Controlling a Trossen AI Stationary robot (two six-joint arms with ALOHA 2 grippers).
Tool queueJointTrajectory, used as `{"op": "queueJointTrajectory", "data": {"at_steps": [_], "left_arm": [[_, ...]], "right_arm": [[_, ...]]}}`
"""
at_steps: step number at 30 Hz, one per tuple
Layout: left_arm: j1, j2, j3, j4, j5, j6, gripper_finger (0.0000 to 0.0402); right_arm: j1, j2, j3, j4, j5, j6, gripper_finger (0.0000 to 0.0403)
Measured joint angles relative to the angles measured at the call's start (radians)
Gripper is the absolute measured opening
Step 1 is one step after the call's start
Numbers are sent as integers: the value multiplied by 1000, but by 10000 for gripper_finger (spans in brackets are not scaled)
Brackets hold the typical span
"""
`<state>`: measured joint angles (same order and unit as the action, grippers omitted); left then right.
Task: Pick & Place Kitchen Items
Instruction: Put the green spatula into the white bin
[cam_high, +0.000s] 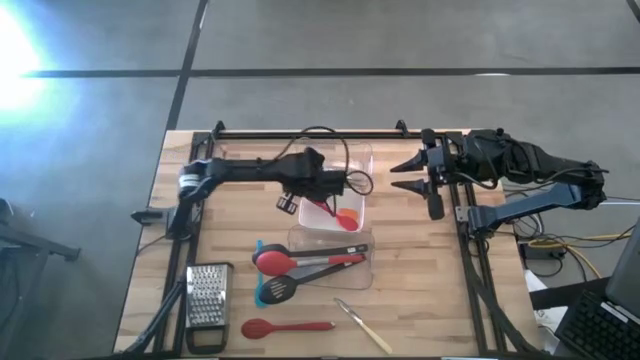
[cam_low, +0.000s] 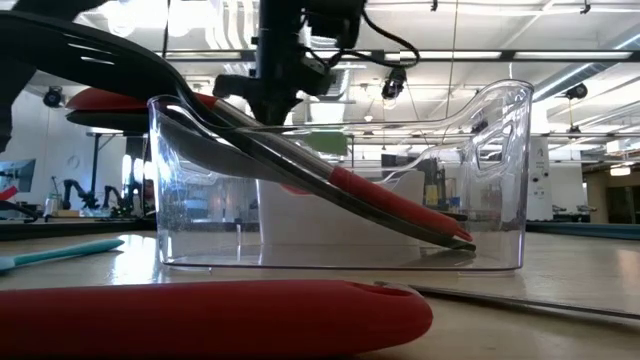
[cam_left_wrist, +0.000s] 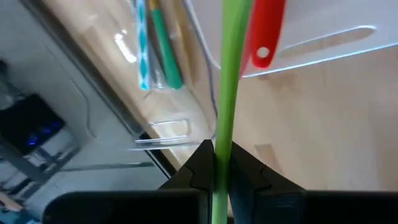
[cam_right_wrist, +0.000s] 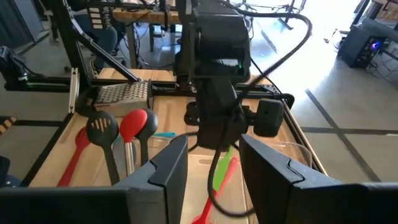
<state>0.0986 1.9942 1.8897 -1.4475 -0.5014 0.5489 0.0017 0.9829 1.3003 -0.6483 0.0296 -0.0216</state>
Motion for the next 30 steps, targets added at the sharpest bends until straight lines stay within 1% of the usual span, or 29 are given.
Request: {"op": "queueJointTrajectory", "data": {"at_steps": [2, 5, 10, 20, 30], "left_arm": [[-8, 48, 76, -54, 29, -20, 25], [-27, 112, 178, -80, 61, -18, 25], [-49, 192, 289, -107, 74, 38, 25], [-57, 248, 299, -120, 72, 46, 25], [-73, 276, 298, -97, 66, 83, 25]], "right_arm": [[0, 0, 0, 0, 0, 0, 141], [0, 0, 0, -1, 0, 0, 140], [0, 0, 0, -23, 0, 1, 132], [0, 0, -1, -53, 0, -10, 123], [0, 0, -8, -52, -1, -14, 138]]}}
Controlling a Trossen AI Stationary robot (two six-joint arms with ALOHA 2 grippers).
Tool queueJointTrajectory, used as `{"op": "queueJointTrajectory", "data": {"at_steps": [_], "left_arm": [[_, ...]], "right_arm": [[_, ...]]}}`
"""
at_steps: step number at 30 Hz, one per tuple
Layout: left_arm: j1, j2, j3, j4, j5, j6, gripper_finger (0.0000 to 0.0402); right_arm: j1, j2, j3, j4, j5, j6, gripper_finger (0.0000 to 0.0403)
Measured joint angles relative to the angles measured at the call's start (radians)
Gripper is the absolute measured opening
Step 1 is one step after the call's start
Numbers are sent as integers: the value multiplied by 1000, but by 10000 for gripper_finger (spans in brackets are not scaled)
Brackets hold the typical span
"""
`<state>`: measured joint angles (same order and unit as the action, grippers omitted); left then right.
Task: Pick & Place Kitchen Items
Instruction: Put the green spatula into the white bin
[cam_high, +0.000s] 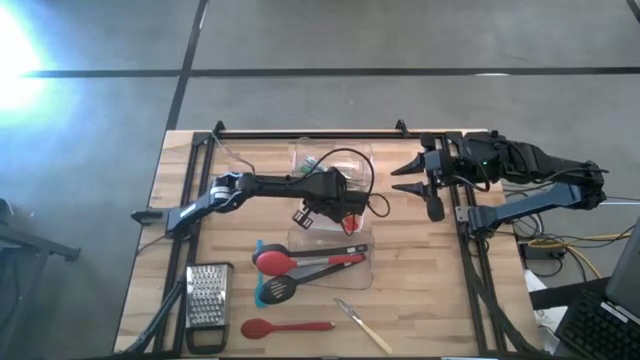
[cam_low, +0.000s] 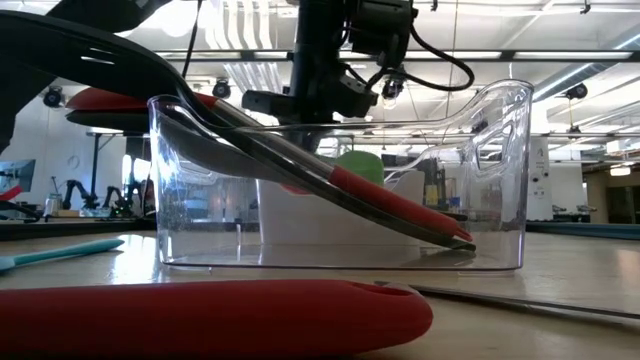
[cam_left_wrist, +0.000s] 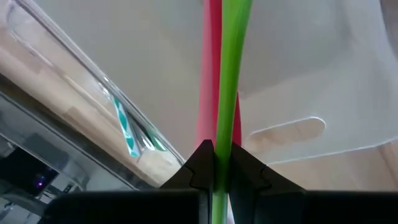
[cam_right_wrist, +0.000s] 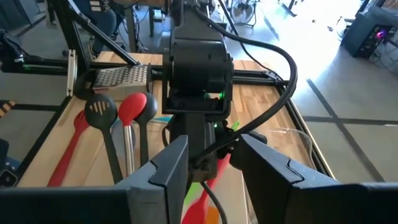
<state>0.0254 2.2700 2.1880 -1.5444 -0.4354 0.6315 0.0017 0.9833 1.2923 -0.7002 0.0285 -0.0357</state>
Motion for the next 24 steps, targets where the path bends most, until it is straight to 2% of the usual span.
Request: {"op": "queueJointTrajectory", "data": {"at_steps": [18, 24], "left_arm": [[-14, 30, 1, 51, 15, 74, 25], [-14, 61, 1, 44, -55, 69, 25]], "right_arm": [[0, 0, -45, 35, -2, 2, 129], [0, 0, -45, 37, -2, 7, 138]]}}
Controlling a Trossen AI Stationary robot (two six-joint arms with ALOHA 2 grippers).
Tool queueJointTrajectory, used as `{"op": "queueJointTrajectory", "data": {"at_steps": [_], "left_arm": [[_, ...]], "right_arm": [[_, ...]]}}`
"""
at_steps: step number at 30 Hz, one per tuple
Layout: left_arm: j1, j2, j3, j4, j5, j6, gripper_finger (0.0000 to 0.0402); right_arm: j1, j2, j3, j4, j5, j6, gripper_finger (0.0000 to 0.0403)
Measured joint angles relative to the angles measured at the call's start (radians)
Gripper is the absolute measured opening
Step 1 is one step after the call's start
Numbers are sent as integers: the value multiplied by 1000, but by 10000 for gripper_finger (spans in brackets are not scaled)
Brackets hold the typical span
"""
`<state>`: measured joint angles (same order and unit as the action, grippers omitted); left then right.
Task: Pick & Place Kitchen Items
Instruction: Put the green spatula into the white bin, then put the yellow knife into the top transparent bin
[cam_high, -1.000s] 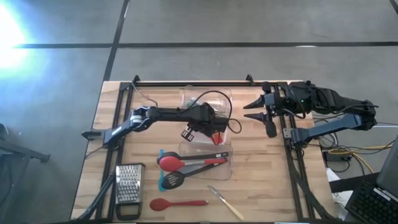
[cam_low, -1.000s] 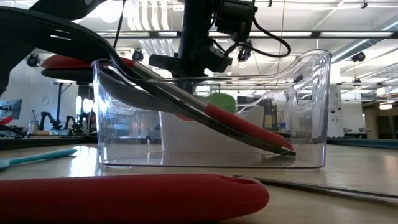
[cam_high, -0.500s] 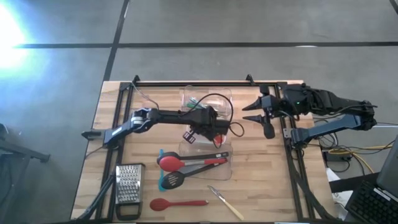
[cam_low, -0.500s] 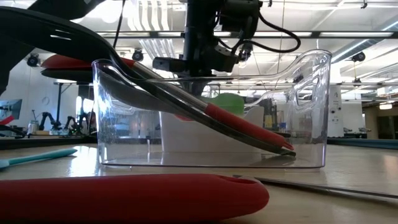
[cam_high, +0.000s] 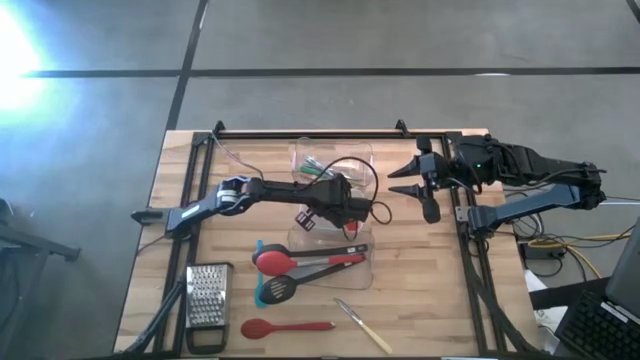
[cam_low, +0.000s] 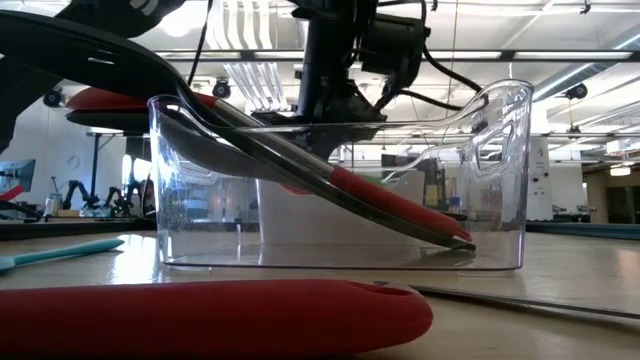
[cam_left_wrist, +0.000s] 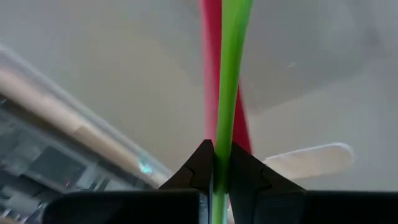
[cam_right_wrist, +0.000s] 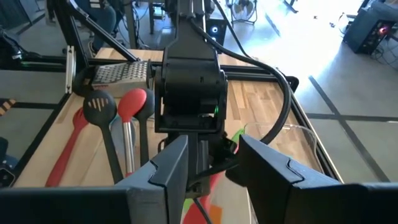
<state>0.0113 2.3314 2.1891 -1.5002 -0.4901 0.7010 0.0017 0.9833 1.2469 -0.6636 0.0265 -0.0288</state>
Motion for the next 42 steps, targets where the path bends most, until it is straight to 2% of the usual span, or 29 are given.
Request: {"op": "queueJointTrajectory", "data": {"at_steps": [5, 18, 26, 32, 38, 42], "left_arm": [[0, 8, 0, 6, -76, -8, 25], [0, 9, -2, 28, -112, -17, 27], [-3, 9, -2, 34, -114, -27, 84], [-14, 6, -2, 52, -133, -74, 110], [-32, -91, -3, 36, -155, -119, 116], [-32, -209, -3, 32, -93, -229, 107]], "right_arm": [[0, 0, -5, -3, 0, 0, 144], [0, 0, -9, -4, 0, 3, 128], [0, 0, -10, -15, -1, 9, 138], [0, 0, -11, -15, -1, 11, 146], [0, 0, -11, -15, -1, 11, 139], [1, -2, -11, -13, -1, 11, 131]]}}
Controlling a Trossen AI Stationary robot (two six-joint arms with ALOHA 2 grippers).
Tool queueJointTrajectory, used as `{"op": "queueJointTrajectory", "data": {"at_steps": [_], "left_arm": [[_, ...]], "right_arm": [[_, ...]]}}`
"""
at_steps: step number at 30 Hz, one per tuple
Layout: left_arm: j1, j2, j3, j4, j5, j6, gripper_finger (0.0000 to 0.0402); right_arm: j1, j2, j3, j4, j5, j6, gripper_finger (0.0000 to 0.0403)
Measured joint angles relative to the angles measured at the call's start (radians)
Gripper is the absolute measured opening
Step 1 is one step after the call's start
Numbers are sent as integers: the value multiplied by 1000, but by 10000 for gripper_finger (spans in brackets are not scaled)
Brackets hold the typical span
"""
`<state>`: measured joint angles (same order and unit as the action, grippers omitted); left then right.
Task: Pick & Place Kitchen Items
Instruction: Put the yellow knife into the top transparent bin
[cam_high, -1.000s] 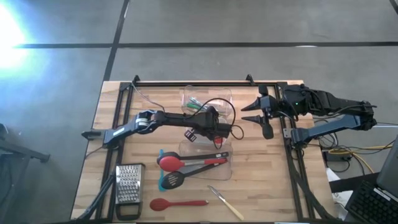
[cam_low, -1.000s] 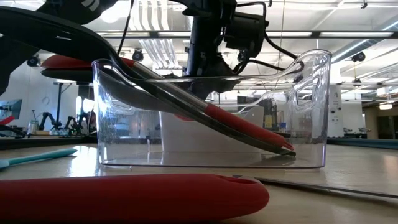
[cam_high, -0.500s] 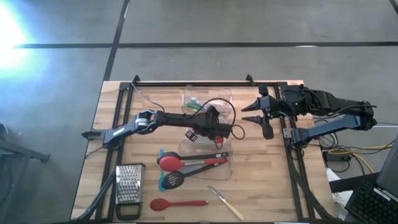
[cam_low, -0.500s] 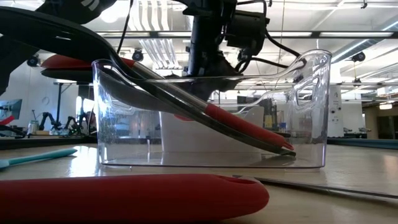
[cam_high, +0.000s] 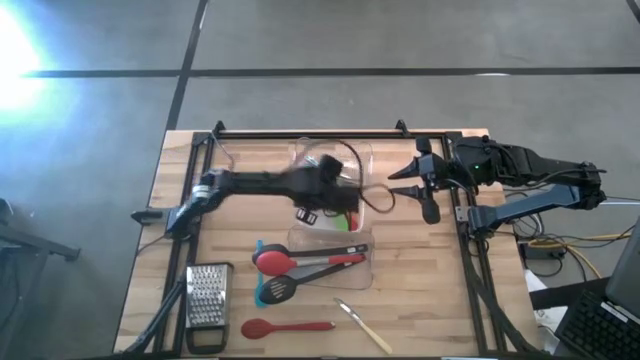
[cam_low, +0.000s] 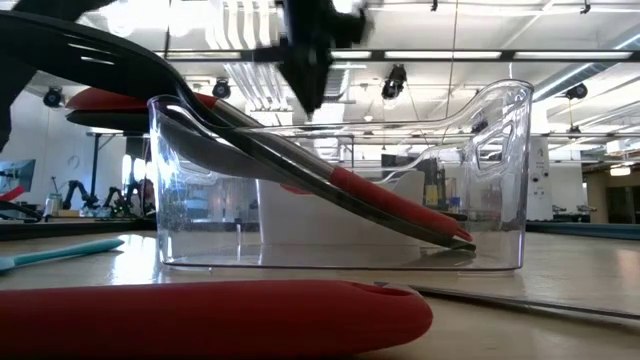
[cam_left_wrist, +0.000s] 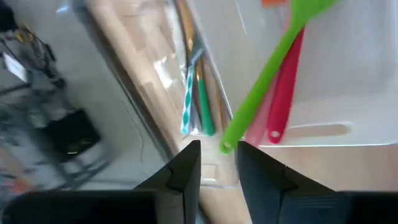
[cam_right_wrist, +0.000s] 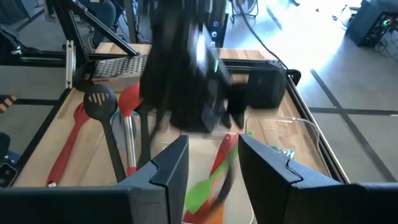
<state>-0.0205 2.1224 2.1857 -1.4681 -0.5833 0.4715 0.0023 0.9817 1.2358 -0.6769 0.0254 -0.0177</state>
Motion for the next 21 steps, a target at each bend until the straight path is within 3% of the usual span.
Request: {"op": "queueJointTrajectory", "data": {"at_steps": [4, 10, 21], "left_arm": [[-1, -139, -14, 10, 81, -150, 94], [-23, -375, -144, 96, 49, -353, 76], [-41, -846, -716, 586, 53, -448, 51]], "right_arm": [[1, 0, -3, 1, -1, 11, 125], [28, 2, -25, 1, -6, 83, 115], [303, 62, -68, 42, 10, 309, 83]]}}
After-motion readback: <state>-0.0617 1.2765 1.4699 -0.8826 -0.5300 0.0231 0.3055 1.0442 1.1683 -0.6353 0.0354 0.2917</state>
